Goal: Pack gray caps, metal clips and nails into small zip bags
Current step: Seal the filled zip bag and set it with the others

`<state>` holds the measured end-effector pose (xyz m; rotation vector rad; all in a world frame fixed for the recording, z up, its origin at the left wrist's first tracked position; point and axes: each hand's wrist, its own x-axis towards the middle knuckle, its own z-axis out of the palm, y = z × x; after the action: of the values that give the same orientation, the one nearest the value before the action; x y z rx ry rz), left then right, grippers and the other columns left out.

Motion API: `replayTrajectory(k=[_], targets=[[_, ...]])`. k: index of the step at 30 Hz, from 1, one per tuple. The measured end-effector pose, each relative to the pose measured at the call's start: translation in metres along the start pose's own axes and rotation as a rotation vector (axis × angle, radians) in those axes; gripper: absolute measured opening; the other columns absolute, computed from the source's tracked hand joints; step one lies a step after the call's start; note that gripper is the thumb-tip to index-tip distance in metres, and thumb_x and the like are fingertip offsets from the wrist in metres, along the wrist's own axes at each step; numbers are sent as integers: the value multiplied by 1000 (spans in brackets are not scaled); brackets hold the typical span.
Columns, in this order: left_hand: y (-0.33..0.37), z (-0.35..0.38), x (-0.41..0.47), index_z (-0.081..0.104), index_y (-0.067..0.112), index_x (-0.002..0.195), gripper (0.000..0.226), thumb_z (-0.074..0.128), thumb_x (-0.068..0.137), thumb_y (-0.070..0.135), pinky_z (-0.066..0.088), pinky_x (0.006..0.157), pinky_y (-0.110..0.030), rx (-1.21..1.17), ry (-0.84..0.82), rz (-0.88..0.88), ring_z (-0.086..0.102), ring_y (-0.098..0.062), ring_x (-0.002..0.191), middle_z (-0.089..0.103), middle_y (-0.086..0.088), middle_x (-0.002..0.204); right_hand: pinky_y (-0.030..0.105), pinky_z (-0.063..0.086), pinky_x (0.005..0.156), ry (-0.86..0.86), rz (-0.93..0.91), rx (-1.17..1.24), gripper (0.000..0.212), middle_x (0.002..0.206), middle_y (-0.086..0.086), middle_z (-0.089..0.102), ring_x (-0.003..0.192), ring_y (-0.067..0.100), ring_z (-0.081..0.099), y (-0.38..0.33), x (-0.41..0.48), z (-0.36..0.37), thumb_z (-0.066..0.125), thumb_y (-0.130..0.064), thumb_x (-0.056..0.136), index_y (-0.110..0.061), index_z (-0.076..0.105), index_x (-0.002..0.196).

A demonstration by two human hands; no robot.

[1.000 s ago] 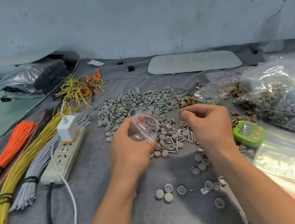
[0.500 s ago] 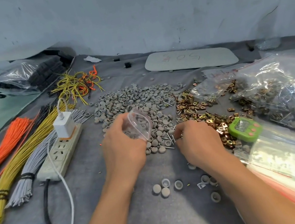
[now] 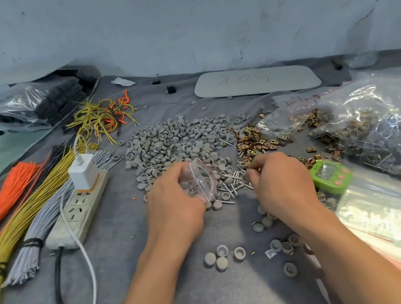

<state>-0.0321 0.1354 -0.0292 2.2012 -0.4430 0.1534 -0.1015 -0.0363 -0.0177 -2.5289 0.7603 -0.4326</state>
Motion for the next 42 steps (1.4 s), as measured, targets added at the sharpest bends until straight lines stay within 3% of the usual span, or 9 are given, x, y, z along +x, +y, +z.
replayTrajectory(k=[5,11,17,20,23,31,34,38,42], targets=[[5,8,-1,59,44,127,61,86,75,29,51,93,-36,127,-44,11,60,-14,109,65,14,113,16,37,43,-11,-165,559,18,54,-13,64,42,3,44,-10,-9,0,75,-29,91,-30,76,73],[12,11,0,65,45,97,53,89,63,12,41,65,-2,-148,-78,-31,61,12,86,69,29,88,28,43,47,-29,-262,630,18,63,-11,71,48,7,52,-19,-9,8,74,-24,91,-38,81,82],[9,0,4,72,37,103,53,88,68,1,60,88,-42,-427,41,-174,72,-4,92,76,14,95,11,41,47,90,-68,485,15,60,-19,67,51,-3,59,0,4,2,72,-25,94,-32,81,84],[9,-4,6,72,35,107,53,86,71,-1,62,83,-38,-537,132,-206,73,-5,90,77,11,101,23,58,81,-149,-119,152,14,82,-17,71,71,2,67,-6,-2,9,72,-22,94,-33,80,92],[9,-6,8,72,33,109,54,83,72,-5,61,88,-43,-577,193,-210,73,-8,96,76,11,101,41,40,105,-176,-214,-124,27,103,-7,75,103,19,61,-13,-6,16,67,-17,94,-41,77,101],[6,-8,4,60,55,93,52,89,72,17,42,64,-14,-194,179,-77,56,23,87,66,29,88,39,30,98,-111,-252,-162,8,95,-7,71,103,20,56,-12,-5,23,67,-37,98,-37,75,100],[3,-5,1,64,48,106,45,87,75,25,45,69,-21,-70,109,-21,62,4,91,66,24,91,34,46,99,-67,-174,126,6,77,-16,65,85,11,65,-11,-4,20,72,-34,96,-34,78,96],[5,3,0,62,44,124,59,87,75,23,50,89,-33,51,-16,-1,60,-14,104,66,13,108,16,46,56,85,-184,469,12,64,-15,67,64,4,63,-15,-5,9,85,-28,82,-33,77,75],[7,7,0,61,49,123,72,82,67,8,44,79,-24,50,-74,8,61,-11,98,67,15,105,13,49,64,31,-280,514,12,68,-21,70,72,2,65,-24,-11,8,85,-19,80,-31,82,81]])
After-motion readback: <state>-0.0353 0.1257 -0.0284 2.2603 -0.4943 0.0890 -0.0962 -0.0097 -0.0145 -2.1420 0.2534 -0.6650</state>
